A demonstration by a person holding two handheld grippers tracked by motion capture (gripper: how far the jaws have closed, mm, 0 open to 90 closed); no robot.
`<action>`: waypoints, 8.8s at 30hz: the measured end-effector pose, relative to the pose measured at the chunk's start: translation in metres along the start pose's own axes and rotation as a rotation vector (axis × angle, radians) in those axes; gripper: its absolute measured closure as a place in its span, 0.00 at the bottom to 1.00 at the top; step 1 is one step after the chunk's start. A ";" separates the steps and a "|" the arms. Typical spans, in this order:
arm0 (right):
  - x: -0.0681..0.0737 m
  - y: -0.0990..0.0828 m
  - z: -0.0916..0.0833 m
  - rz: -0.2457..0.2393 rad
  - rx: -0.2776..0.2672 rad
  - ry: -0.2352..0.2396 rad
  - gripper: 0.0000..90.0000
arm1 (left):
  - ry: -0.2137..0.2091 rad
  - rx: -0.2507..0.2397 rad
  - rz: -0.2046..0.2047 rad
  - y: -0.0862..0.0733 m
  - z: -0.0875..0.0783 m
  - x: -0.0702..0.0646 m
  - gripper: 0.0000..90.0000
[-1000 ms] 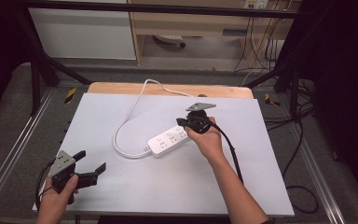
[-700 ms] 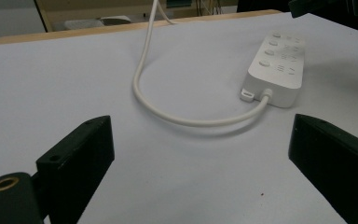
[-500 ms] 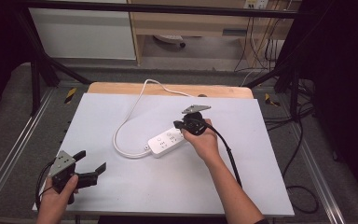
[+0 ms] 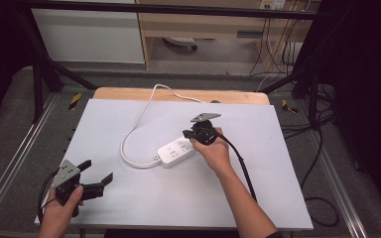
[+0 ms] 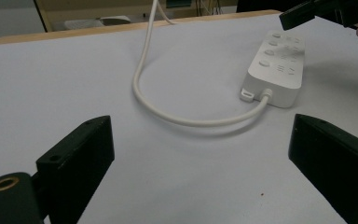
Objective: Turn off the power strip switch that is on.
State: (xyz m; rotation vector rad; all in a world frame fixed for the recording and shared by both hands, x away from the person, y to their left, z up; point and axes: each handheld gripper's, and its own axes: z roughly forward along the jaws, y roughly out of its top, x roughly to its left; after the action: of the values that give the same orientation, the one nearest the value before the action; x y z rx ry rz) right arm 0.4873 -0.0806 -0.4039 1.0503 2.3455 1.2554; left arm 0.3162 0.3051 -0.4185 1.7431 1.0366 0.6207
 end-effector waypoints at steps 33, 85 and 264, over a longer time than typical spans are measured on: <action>0.009 -0.006 0.020 -0.021 0.045 -0.011 1.00 | -0.002 -0.003 0.004 0.000 -0.001 0.000 0.07; 0.015 -0.007 0.032 -0.057 0.090 -0.024 1.00 | -0.002 0.000 0.006 0.000 0.000 0.000 0.07; -0.028 -0.103 -0.188 0.112 -0.362 -0.232 0.06 | 0.017 0.001 -0.003 0.000 -0.002 0.001 0.07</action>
State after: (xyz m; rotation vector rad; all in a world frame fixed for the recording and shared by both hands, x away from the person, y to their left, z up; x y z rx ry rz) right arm 0.3562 -0.2508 -0.3796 1.1436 1.8252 1.4429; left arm 0.3152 0.3073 -0.4180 1.7388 1.0518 0.6345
